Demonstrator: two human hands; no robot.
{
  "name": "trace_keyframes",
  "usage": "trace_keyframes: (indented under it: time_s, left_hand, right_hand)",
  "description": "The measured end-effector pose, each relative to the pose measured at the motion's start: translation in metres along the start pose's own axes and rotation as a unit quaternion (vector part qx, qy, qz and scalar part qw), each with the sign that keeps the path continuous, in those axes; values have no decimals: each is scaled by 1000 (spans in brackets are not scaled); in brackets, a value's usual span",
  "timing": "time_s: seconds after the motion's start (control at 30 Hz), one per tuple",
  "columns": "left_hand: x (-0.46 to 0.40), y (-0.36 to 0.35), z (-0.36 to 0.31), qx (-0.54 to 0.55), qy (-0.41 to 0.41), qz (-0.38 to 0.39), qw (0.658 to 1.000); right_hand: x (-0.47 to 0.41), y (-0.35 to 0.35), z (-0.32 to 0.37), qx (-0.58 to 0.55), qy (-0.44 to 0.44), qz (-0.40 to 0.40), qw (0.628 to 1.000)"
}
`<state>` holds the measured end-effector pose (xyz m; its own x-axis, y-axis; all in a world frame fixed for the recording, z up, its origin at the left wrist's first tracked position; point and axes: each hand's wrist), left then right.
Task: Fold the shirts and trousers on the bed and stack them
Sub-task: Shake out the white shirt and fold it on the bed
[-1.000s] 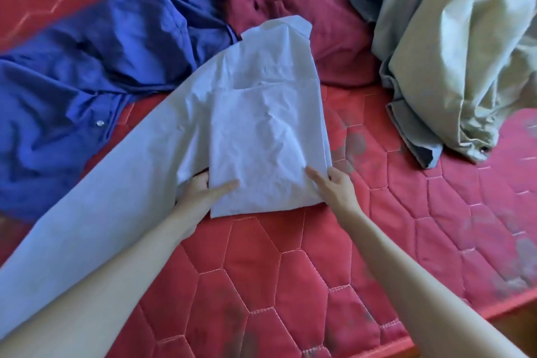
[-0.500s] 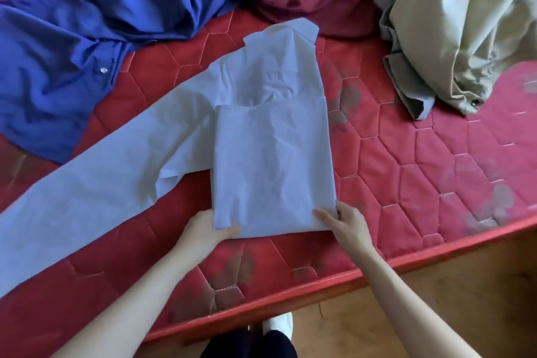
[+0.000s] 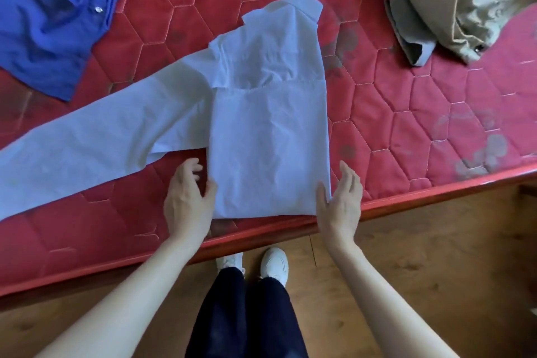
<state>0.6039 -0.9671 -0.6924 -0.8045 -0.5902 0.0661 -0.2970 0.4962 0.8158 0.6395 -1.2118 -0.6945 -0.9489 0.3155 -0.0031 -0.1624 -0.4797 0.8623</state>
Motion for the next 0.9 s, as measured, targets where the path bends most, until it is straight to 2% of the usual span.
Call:
trace_keyframes:
  time_s: [0.03,0.07,0.13,0.2,0.27,0.3,0.43,0.57,0.6,0.67,0.73,0.77,0.9]
  left_hand:
    - [0,0,-5,-31,-103,-56,993]
    - [1,-4,-12,-36,-200,-74,976]
    - [4,-22,-28,-41,-352,-45,934]
    - [6,-46,-36,-119,-412,33,903]
    - [4,-65,-30,-242,-383,101,885]
    - [0,-71,-22,-270,-362,107,886]
    - [-16,-72,8,-266,-323,102,903]
    - [-17,-53,20,-282,-247,66,925]
    - [-16,-50,16,-276,-247,47,928]
    - [-20,-50,-1,-247,-316,0,916]
    - [-36,-59,-24,-211,-405,-17,890]
    - [-48,-66,-35,-201,-425,-16,882]
    - [-107,-93,-53,-243,-372,39,895]
  right_hand:
    - [2,-4,8,16,78,-45,996]
    - [5,-10,19,15,142,-60,988]
    - [10,-31,39,-27,236,-20,971]
    - [15,-54,56,-36,272,44,960]
    - [15,-74,55,9,259,106,960]
    - [13,-80,47,41,252,127,958]
    - [-6,-77,-9,141,270,124,944]
    - [-10,-49,-41,179,209,94,957]
    - [-10,-44,-40,175,197,80,961]
    - [-18,-42,-26,146,205,45,967]
    - [-33,-52,2,99,258,30,960]
    - [-43,-61,18,79,283,34,955]
    - [-86,-101,68,86,329,114,933]
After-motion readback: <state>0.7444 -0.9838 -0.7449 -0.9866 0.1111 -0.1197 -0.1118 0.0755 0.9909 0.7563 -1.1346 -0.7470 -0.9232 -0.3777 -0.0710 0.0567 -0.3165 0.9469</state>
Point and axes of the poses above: each hand's wrist, its own x-axis away from the middle knuckle, its own y-axis out of the back of the hand, z = x × y, and after that the axes turned 11 degrees about -z, right-handed
